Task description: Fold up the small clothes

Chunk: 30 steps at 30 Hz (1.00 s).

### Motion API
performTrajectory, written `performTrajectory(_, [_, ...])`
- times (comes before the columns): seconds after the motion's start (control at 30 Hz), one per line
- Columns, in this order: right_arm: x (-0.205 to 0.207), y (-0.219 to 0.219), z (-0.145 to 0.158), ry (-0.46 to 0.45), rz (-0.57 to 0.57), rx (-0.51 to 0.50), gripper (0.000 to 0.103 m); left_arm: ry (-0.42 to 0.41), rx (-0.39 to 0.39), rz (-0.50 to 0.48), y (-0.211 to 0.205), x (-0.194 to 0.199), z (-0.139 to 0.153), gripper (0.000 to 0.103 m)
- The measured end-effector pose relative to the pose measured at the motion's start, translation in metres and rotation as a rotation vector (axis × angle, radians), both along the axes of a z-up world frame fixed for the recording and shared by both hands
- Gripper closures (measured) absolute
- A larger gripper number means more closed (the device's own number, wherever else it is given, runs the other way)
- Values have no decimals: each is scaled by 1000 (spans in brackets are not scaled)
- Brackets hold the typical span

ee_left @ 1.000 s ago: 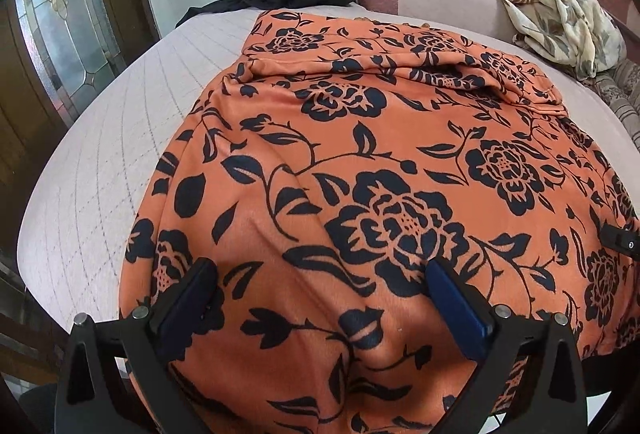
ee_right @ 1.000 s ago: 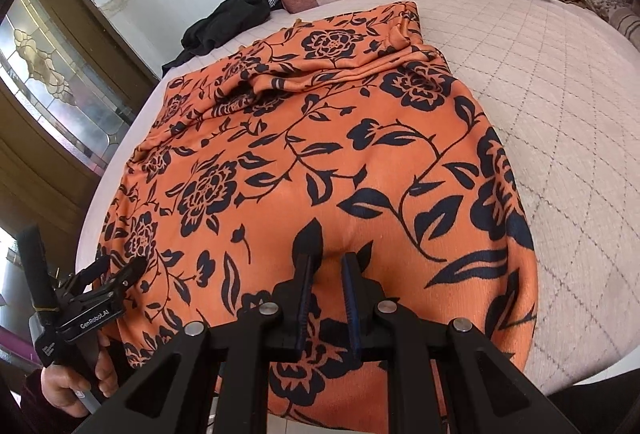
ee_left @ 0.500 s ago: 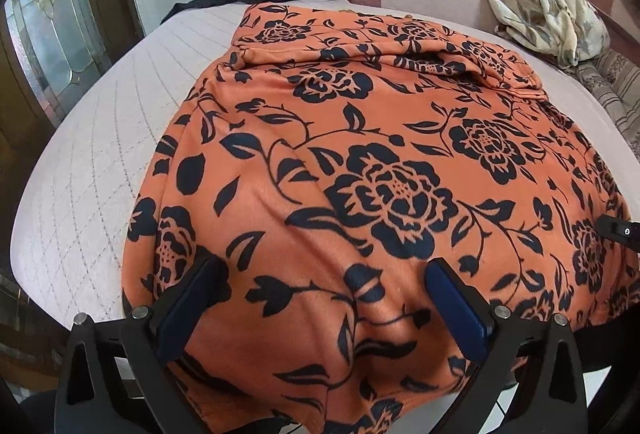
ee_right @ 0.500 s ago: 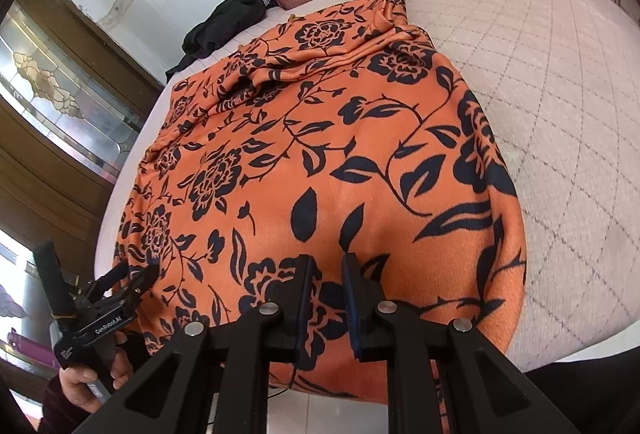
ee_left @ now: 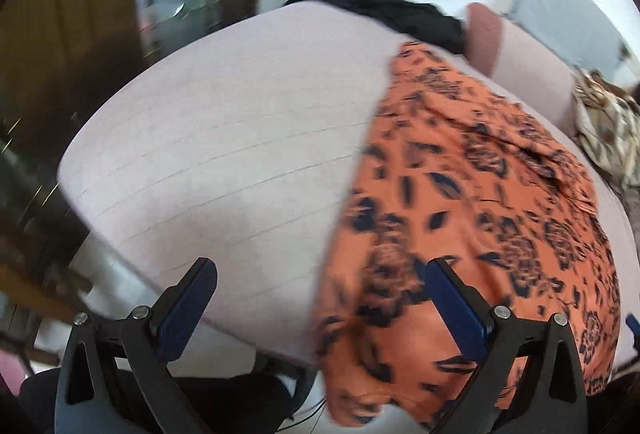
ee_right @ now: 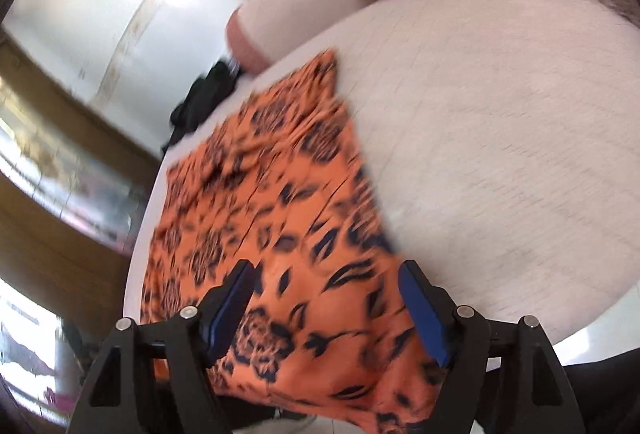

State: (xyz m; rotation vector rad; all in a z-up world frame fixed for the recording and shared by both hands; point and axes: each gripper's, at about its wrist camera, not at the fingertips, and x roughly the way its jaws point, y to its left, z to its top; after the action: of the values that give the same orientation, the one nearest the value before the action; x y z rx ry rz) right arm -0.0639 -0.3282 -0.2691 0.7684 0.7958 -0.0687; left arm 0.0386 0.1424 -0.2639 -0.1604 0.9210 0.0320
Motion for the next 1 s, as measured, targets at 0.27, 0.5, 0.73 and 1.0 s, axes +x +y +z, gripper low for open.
performTrajectory(0.27, [1,-10,-27,153,52,74,31,129,-49,10,15,-8,-19,2])
performTrajectory(0.5, [3,23,-28,201,188,-10,48,244,-152,-67,5,-21,-39,41])
performTrajectory(0.73, [1,33,-31,254,213,-69,71,250,-167,-94,-3,-23,-40,52])
performTrajectory(1.0, [5,42,-15,241,249,-104,95,253,-138,-223,-39,5,-23,97])
